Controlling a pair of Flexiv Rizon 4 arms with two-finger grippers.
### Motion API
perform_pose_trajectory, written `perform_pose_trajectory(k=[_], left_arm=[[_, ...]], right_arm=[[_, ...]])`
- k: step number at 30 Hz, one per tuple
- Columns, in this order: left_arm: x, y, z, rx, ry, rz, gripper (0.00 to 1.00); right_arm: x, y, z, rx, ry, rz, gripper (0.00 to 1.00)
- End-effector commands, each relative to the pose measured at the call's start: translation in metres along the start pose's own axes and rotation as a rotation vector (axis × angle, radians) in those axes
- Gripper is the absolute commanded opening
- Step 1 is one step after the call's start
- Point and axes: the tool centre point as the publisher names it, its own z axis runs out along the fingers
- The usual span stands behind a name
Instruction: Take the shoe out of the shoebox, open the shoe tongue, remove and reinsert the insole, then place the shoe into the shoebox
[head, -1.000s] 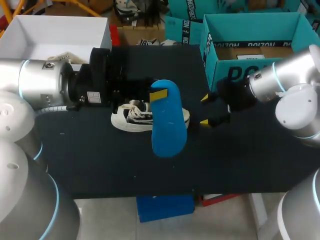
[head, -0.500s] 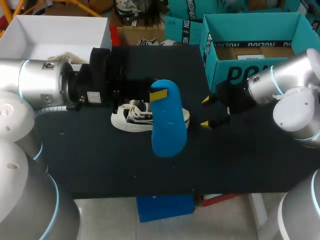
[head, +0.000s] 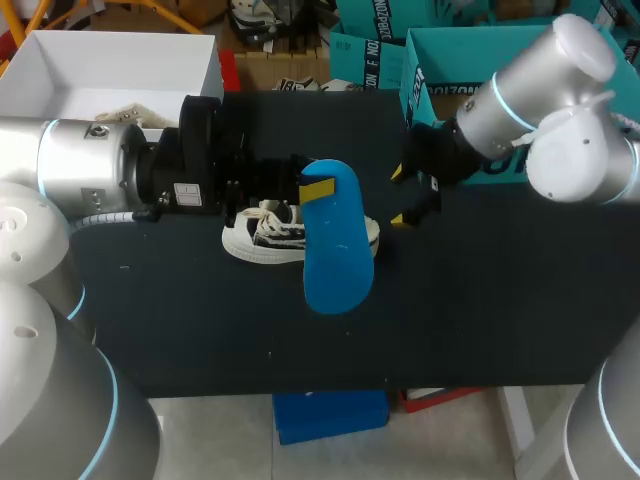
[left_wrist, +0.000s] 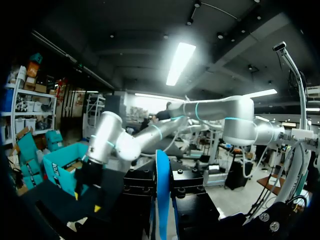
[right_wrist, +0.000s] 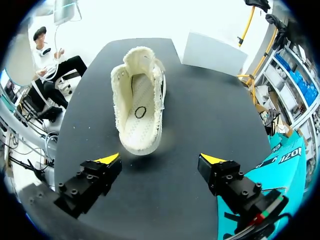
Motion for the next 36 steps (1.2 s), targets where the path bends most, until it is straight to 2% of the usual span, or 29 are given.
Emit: perform_pose_trajectory(k=[1, 9, 17, 25, 31, 36], left_arm=[[0.000, 0.001, 0.002, 0.001, -0.005, 0.000, 0.00], [0.000, 0.001, 0.002, 0.001, -0.005, 0.000, 0.00], [0.000, 0.001, 0.002, 0.001, -0.005, 0.000, 0.00], [0.000, 0.001, 0.002, 0.001, -0.005, 0.000, 0.00], [0.000, 0.001, 0.002, 0.001, -0.005, 0.000, 0.00], [0.000, 0.001, 0.002, 0.001, -0.005, 0.000, 0.00]], right_arm=[[-0.005, 0.013, 0.004, 0.181, 0.009, 0.002, 1.00], [-0.003, 0.037, 0.010, 0.299, 0.006, -0.010, 1.00], [0.002, 0.062, 0.019, 0.366, 0.020, -0.043, 1.00], [0.002, 0.083, 0.038, 0.425, 0.054, -0.093, 1.00], [-0.004, 0.092, 0.060, 0.447, 0.090, -0.116, 1.00], [-0.009, 0.091, 0.079, 0.481, 0.119, -0.127, 1.00]])
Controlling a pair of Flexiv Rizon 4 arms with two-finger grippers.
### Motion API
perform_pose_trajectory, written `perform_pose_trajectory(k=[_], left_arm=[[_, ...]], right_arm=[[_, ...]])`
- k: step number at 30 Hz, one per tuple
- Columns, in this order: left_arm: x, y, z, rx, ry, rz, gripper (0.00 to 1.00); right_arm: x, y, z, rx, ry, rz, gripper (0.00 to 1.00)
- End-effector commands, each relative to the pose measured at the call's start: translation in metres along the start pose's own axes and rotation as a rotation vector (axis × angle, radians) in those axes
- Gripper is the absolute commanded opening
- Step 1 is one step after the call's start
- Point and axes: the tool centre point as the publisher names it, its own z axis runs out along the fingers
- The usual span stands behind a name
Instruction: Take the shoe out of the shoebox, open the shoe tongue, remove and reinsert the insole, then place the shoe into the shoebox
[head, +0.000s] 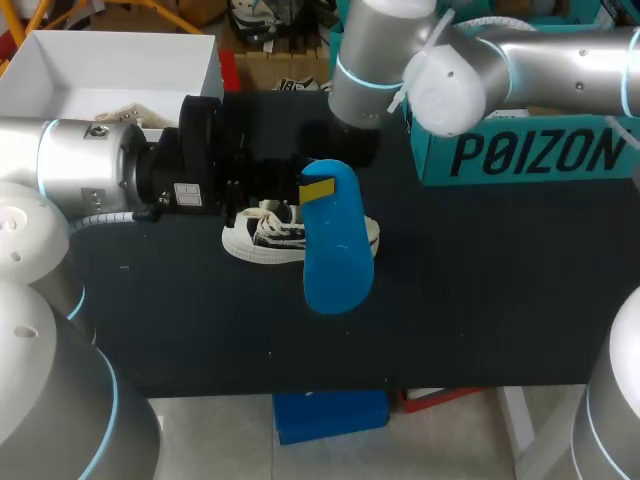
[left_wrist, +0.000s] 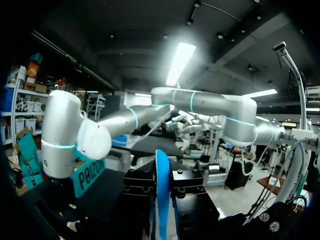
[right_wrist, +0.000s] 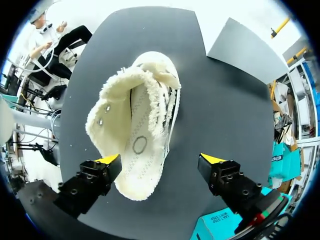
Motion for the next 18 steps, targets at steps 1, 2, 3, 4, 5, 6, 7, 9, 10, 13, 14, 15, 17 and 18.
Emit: perform_pose_trajectory(k=[1, 2, 3, 4, 5, 6, 7, 9, 10, 13, 14, 15, 17, 18], left_arm=[[0.000, 0.001, 0.002, 0.001, -0.005, 0.000, 0.00], [0.000, 0.001, 0.002, 0.001, -0.005, 0.000, 0.00], [0.000, 0.001, 0.002, 0.001, -0.005, 0.000, 0.00], [0.000, 0.001, 0.002, 0.001, -0.005, 0.000, 0.00], [0.000, 0.001, 0.002, 0.001, -0.005, 0.000, 0.00], [0.000, 0.001, 0.002, 0.001, -0.005, 0.000, 0.00], [0.000, 0.001, 0.002, 0.001, -0.005, 0.000, 0.00], [0.000, 0.001, 0.002, 0.001, -0.005, 0.000, 0.00], [0.000, 0.001, 0.002, 0.001, -0.005, 0.000, 0.00], [0.000, 0.001, 0.002, 0.001, -0.005, 0.000, 0.00], [0.000, 0.001, 0.002, 0.001, -0.005, 0.000, 0.00], [0.000, 0.001, 0.002, 0.001, -0.005, 0.000, 0.00], [0.000, 0.001, 0.002, 0.001, -0.005, 0.000, 0.00], [0.000, 0.001, 0.002, 0.001, -0.005, 0.000, 0.00]], right_arm=[[-0.015, 0.011, 0.025, 0.141, 0.037, -0.005, 1.00], [-0.017, 0.010, 0.030, 0.162, 0.040, -0.009, 1.00], [-0.017, 0.010, 0.034, 0.168, 0.047, -0.010, 1.00], [-0.018, 0.010, 0.038, 0.161, 0.058, -0.006, 1.00], [-0.019, 0.010, 0.042, 0.160, 0.063, -0.004, 1.00], [-0.019, 0.009, 0.046, 0.166, 0.070, -0.004, 1.00], [-0.019, 0.009, 0.050, 0.170, 0.075, -0.005, 1.00], [-0.020, 0.008, 0.056, 0.169, 0.088, -0.003, 1.00], [-0.020, 0.007, 0.059, 0.170, 0.096, -0.002, 1.00], [-0.021, 0.006, 0.064, 0.168, 0.107, -0.001, 1.00], [-0.022, 0.004, 0.065, 0.168, 0.110, 0.000, 0.56], [-0.022, 0.004, 0.066, 0.167, 0.115, 0.001, 0.30], [-0.022, 0.003, 0.066, 0.167, 0.124, -0.001, 0.00], [-0.022, 0.002, 0.067, 0.167, 0.124, -0.001, 0.00]])
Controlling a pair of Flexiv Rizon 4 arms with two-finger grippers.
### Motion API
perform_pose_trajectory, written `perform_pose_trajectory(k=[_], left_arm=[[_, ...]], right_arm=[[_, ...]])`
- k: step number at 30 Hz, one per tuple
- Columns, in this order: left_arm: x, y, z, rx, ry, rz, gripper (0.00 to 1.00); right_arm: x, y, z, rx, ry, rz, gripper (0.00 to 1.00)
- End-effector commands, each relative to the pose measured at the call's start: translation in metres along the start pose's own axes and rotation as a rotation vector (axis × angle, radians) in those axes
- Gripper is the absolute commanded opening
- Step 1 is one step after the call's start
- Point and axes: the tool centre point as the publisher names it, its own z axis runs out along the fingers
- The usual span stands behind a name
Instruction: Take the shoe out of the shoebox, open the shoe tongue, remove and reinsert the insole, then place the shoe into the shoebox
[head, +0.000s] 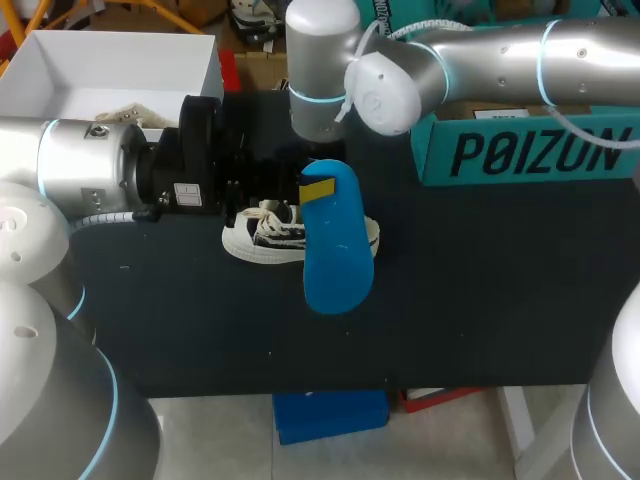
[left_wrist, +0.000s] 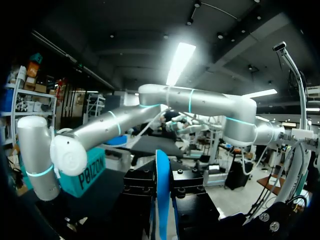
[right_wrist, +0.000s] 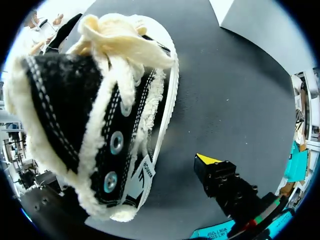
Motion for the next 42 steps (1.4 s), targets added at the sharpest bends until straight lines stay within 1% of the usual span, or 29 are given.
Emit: perform_pose_trajectory(k=[1, 27, 29, 30, 31, 32, 34, 35, 37, 42], left_arm=[[0.000, 0.001, 0.002, 0.001, -0.005, 0.000, 0.00], [0.000, 0.001, 0.002, 0.001, -0.005, 0.000, 0.00], [0.000, 0.001, 0.002, 0.001, -0.005, 0.000, 0.00], [0.000, 0.001, 0.002, 0.001, -0.005, 0.000, 0.00], [0.000, 0.001, 0.002, 0.001, -0.005, 0.000, 0.00], [0.000, 0.001, 0.002, 0.001, -0.005, 0.000, 0.00], [0.000, 0.001, 0.002, 0.001, -0.005, 0.000, 0.00], [0.000, 0.001, 0.002, 0.001, -0.005, 0.000, 0.00], [0.000, 0.001, 0.002, 0.001, -0.005, 0.000, 0.00], [0.000, 0.001, 0.002, 0.001, -0.005, 0.000, 0.00]], right_arm=[[-0.006, 0.001, 0.004, -0.013, 0.035, -0.005, 0.00], [-0.006, 0.001, 0.004, -0.013, 0.035, -0.005, 0.00], [-0.008, -0.001, -0.004, -0.021, 0.008, 0.017, 0.00], [-0.009, -0.002, -0.009, -0.005, -0.018, 0.036, 0.00], [-0.012, -0.004, -0.012, 0.036, -0.063, 0.059, 0.00], [-0.014, -0.007, -0.016, 0.047, -0.088, 0.074, 0.00], [-0.020, -0.013, -0.024, 0.114, -0.140, 0.130, 0.00], [-0.020, -0.016, -0.030, 0.120, -0.143, 0.142, 0.00], [-0.021, -0.021, -0.040, 0.179, -0.194, 0.188, 0.00], [-0.024, -0.028, -0.068, 0.259, -0.255, 0.337, 0.00]])
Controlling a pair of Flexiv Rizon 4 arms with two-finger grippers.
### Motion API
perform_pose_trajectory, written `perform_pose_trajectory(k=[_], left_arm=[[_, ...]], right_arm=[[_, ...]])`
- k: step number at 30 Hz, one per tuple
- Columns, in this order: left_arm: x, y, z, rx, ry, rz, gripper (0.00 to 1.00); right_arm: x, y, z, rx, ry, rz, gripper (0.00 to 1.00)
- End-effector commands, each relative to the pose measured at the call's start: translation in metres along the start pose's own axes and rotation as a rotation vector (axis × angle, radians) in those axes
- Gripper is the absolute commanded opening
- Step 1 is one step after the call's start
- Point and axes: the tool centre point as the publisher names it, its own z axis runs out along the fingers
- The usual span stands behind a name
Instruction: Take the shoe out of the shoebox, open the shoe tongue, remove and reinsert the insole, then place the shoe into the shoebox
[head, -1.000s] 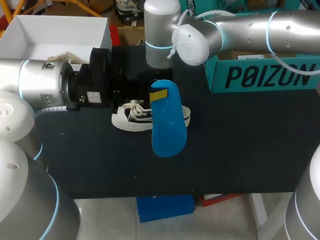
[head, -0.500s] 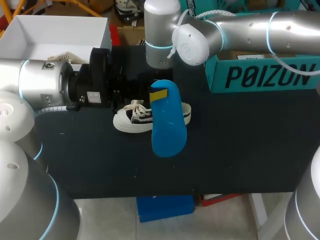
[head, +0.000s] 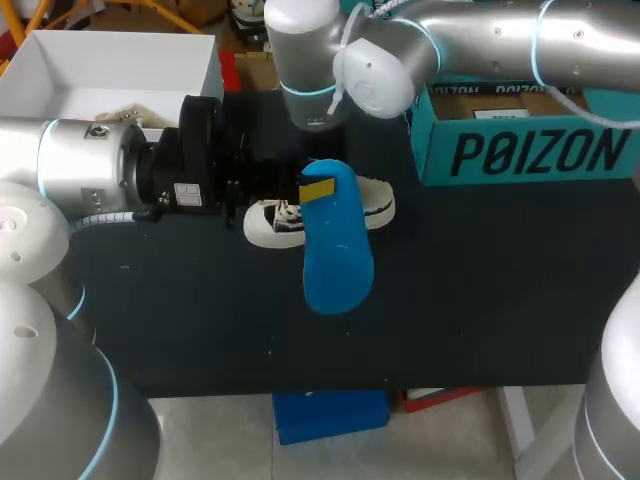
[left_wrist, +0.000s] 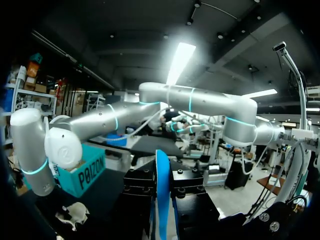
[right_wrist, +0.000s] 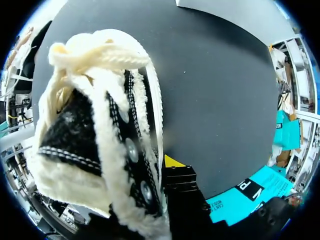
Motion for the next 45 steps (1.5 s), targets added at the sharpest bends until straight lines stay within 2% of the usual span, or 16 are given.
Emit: perform_pose_trajectory(k=[1, 10, 16, 25, 34, 45], left_arm=[[0.000, 0.001, 0.002, 0.001, -0.005, 0.000, 0.00], [0.000, 0.001, 0.002, 0.001, -0.005, 0.000, 0.00], [0.000, 0.001, 0.002, 0.001, -0.005, 0.000, 0.00], [0.000, 0.001, 0.002, 0.001, -0.005, 0.000, 0.00], [0.000, 0.001, 0.002, 0.001, -0.005, 0.000, 0.00], [0.000, 0.001, 0.002, 0.001, -0.005, 0.000, 0.00]], right_arm=[[0.002, -0.007, -0.042, 0.123, -0.112, 0.152, 0.00], [-0.006, -0.025, -0.068, 0.215, -0.150, 0.528, 0.00], [0.001, -0.037, -0.075, 0.220, -0.120, 0.797, 0.00], [0.011, -0.047, -0.076, 0.153, 0.008, 1.225, 0.00], [0.029, -0.051, -0.069, 0.106, 0.104, 1.458, 0.00], [0.049, -0.042, -0.041, 0.102, 0.156, 1.541, 0.00]])
